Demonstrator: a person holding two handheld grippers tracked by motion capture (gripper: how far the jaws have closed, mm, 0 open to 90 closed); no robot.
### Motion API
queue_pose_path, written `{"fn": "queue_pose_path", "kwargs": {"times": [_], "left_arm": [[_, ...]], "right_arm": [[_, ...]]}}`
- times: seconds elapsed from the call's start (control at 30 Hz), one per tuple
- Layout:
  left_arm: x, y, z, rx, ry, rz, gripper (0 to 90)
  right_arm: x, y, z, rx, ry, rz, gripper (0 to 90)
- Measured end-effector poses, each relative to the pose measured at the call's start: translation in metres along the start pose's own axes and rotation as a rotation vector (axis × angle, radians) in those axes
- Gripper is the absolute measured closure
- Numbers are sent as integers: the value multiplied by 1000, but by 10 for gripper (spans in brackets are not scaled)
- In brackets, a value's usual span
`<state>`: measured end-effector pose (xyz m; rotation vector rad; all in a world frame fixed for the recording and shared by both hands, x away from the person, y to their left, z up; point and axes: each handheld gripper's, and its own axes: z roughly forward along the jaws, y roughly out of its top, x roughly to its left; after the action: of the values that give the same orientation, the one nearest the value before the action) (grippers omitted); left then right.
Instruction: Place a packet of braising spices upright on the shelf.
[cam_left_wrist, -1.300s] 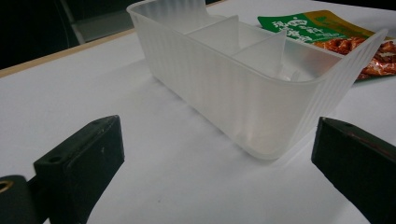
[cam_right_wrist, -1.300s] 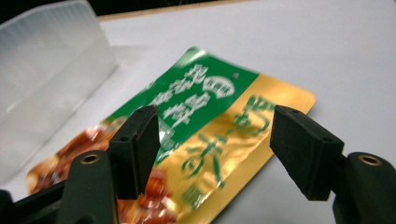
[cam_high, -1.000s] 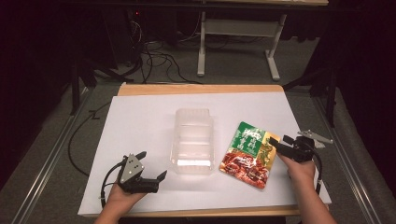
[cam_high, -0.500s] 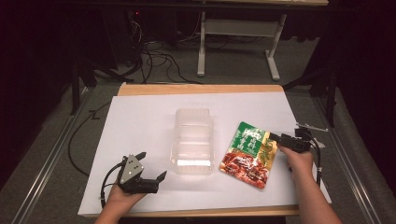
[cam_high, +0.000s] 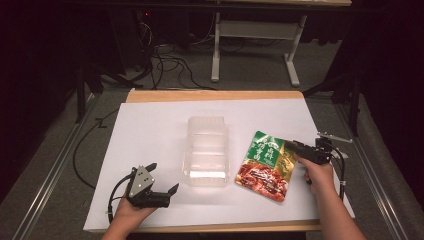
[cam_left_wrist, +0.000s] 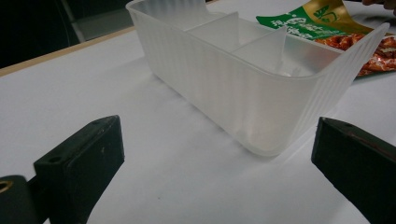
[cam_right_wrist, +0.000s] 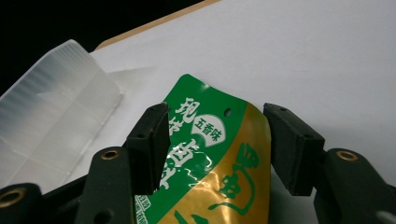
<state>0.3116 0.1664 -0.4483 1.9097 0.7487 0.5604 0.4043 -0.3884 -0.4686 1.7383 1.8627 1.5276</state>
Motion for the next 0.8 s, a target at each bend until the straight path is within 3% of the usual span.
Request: {"fn": "queue_pose_path", "kwargs": {"times": [0.13,0.33,0.4,0.53,0.63,0.7,0.8], "left_arm": [[0,0,0,1,0,1,32],[1,0,-1,-4,3,2,32],[2,0,-1,-5,2,-1,32],[2,0,-1,-7,4,-2,32],[1,0,0,-3,0,3,32],[1,0,-1,-5,0,4,32],[2,0,-1,-7,2,2,31]], "right_arm": [[-2,-1,4,15,-30,12,389],[-11,-4,13,79,-52,69,347],[-11,-3,11,76,-25,51,424],[-5,-3,8,61,48,17,473],[-5,-4,11,76,6,8,456],[-7,-5,15,110,-21,27,431],[-7,-6,16,131,-13,34,445]]}}
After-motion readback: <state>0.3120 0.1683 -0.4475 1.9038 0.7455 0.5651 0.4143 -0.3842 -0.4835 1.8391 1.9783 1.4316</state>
